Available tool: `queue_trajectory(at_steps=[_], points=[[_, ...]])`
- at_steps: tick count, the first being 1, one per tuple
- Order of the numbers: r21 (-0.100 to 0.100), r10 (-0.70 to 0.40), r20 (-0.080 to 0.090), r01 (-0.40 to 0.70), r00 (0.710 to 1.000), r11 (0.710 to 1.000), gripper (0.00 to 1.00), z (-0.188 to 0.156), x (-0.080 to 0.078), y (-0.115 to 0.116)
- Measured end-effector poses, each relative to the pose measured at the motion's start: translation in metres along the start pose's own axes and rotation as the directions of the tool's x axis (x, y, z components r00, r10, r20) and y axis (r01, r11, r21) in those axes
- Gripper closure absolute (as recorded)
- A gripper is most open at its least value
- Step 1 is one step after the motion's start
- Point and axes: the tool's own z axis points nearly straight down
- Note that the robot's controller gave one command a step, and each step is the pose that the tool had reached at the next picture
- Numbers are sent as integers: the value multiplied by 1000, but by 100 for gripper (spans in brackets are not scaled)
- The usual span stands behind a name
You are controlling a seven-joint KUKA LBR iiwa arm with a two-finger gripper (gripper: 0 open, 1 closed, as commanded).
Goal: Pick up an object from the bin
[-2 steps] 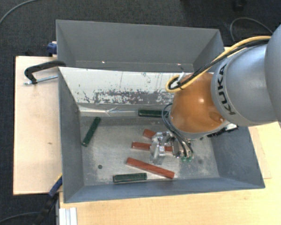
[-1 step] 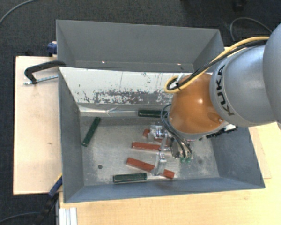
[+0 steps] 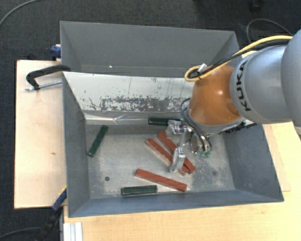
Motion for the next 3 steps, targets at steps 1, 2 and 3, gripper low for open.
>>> queue_trajectory(at_steps=[1, 2, 3], points=[[-2, -2, -1, 2, 1000, 1000, 100, -4, 1, 3], [-1, -225, 6, 225, 974, 974, 100, -165, -9, 24], [-2, -224, -3, 224, 975, 975, 0, -161, -8, 24]])
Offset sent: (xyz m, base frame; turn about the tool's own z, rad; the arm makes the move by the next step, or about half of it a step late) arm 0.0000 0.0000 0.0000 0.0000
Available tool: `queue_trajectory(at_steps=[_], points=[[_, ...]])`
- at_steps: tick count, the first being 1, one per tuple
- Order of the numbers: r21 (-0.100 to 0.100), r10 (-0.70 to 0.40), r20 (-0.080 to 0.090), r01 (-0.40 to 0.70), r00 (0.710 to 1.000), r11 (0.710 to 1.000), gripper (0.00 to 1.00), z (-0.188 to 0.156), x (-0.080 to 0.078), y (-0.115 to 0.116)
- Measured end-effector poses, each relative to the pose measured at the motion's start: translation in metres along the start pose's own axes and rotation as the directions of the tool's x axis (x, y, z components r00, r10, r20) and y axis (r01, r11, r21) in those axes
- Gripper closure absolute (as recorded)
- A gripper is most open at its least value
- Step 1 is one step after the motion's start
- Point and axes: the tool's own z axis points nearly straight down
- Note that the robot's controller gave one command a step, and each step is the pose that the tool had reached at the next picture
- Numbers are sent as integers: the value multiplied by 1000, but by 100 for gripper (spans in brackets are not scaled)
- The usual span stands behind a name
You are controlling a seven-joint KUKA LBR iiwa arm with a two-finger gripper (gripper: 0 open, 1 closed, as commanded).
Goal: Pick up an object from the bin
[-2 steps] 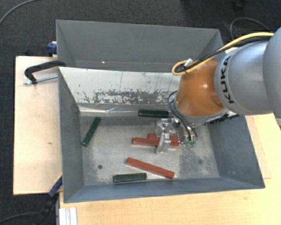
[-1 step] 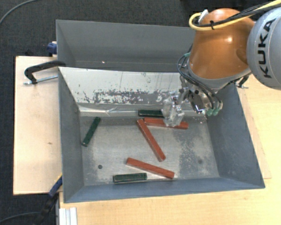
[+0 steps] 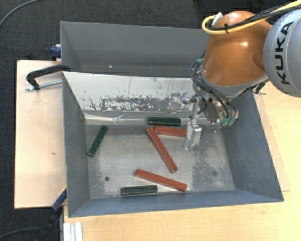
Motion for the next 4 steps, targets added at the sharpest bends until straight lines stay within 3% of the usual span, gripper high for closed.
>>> queue_trajectory(at_steps=[1, 2, 3, 4], points=[[-3, -398, -7, 398, 917, 917, 0, 114, -16, -10], [-2, -899, 1, 899, 439, 439, 0, 128, -18, 6], [-3, -999, 3, 999, 36, 36, 0, 161, -34, 29], [-4, -999, 3, 999, 38, 38, 100, 161, -34, 28]])
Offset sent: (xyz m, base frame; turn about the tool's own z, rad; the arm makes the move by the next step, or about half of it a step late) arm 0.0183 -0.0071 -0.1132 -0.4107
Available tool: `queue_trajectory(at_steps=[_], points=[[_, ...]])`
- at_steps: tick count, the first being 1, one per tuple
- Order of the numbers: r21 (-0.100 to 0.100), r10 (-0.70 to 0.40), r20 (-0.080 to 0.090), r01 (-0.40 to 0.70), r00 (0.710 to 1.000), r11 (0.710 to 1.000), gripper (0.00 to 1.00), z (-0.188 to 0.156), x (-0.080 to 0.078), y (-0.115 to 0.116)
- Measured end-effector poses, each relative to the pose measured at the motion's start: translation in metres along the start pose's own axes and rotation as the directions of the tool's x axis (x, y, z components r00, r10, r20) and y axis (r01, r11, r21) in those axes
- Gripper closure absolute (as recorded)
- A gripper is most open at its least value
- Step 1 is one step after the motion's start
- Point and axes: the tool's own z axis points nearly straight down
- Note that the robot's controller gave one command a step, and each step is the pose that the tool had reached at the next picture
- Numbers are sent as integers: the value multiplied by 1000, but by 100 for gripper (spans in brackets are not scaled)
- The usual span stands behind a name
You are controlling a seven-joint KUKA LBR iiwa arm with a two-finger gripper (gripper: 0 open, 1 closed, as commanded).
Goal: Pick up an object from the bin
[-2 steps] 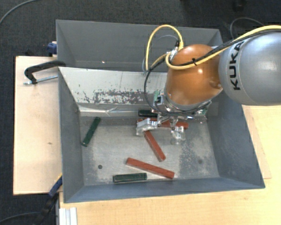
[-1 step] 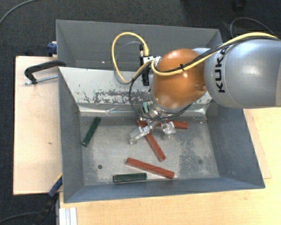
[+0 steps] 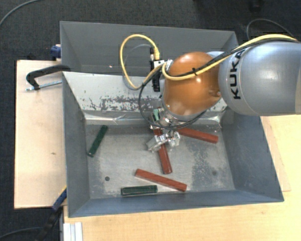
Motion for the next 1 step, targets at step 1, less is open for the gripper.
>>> queue_trajectory(at_steps=[1], points=[[10, -221, -5, 221, 975, 975, 100, -169, 37, -1]])
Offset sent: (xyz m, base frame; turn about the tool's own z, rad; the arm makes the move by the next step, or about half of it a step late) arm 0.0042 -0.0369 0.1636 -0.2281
